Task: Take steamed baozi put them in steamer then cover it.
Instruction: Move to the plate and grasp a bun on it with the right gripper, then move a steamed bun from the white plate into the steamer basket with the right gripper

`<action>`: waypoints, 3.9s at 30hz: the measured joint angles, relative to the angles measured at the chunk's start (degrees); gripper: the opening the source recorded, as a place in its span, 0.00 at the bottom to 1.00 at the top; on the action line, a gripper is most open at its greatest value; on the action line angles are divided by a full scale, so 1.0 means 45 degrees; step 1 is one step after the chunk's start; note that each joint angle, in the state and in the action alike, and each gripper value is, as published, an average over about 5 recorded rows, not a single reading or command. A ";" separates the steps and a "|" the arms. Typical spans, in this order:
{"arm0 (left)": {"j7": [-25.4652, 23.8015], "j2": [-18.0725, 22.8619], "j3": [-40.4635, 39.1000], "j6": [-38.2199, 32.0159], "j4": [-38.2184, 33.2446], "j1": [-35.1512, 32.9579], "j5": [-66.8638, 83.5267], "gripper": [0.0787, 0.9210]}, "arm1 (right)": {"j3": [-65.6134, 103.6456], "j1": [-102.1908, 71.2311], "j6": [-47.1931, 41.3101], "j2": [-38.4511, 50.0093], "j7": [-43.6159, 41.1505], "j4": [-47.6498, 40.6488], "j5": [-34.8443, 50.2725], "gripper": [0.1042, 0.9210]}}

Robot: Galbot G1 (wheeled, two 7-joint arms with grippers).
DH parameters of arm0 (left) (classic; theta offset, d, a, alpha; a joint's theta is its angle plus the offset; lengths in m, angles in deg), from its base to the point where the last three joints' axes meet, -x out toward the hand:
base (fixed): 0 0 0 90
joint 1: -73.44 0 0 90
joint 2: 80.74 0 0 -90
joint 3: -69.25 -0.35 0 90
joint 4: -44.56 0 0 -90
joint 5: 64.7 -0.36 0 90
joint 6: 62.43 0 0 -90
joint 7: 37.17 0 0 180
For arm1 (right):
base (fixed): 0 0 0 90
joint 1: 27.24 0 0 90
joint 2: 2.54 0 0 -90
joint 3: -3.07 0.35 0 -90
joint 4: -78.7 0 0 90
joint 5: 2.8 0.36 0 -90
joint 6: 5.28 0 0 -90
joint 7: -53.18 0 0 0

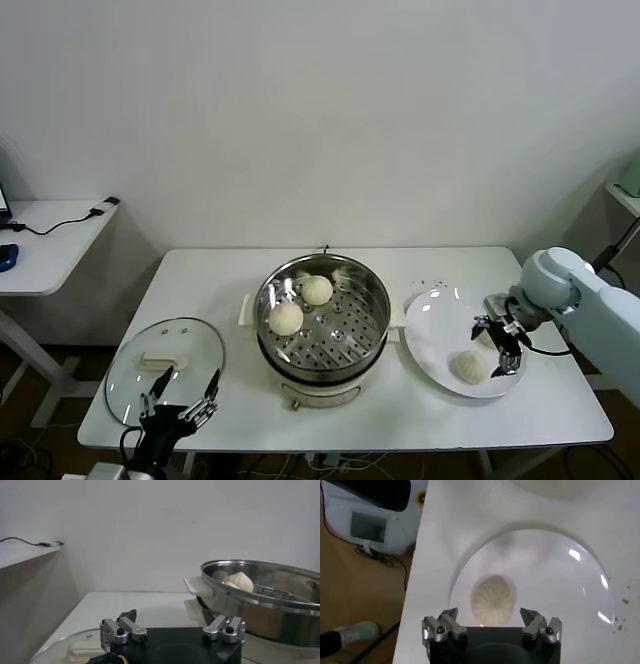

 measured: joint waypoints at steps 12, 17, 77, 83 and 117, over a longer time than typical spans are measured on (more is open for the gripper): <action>-0.0011 -0.0015 0.0178 0.0043 0.0314 0.0154 0.0082 0.88 | 0.0243 -0.0463 0.0177 -0.1099 0.0767 -0.1307 -0.0899 0.88; -0.0043 -0.0026 0.0195 0.0041 0.0344 0.0157 0.0092 0.88 | 0.0219 -0.0543 0.0174 -0.1389 0.0910 -0.1538 -0.1063 0.88; 0.0154 0.0151 0.0295 -0.0030 0.0408 0.0969 -0.0096 0.88 | -0.8450 1.0448 0.5765 -0.6332 -0.0661 -0.2316 0.5686 0.51; 0.0160 0.0252 0.0302 -0.0030 0.0394 0.1052 -0.0023 0.88 | -0.9361 1.0556 0.7893 -0.7330 -0.0606 -0.1992 0.5117 0.51; 0.0133 0.0245 0.0393 0.0028 0.0644 0.1388 0.0275 0.88 | -1.0330 0.9178 1.0252 -0.8682 -0.0743 -0.0970 0.3228 0.68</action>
